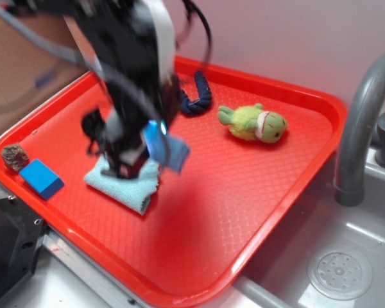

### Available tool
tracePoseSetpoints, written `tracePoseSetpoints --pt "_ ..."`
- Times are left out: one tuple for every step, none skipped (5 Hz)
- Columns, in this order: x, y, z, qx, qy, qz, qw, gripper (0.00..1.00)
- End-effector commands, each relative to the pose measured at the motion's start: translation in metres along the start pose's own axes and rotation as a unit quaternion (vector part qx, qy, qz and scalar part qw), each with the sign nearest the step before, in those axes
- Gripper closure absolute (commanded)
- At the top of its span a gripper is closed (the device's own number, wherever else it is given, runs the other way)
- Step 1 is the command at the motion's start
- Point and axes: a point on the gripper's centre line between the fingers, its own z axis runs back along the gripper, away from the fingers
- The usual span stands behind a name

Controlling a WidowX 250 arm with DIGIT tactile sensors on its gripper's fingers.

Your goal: Grab the blue sponge.

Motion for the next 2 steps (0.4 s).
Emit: tracePoseSetpoints --pt "-0.048 0.010 0.064 -0.028 -0.023 0.258 0.965 1.00" --pt "-0.059 0.011 0.091 -0.016 0.008 0.374 0.927 1.00"
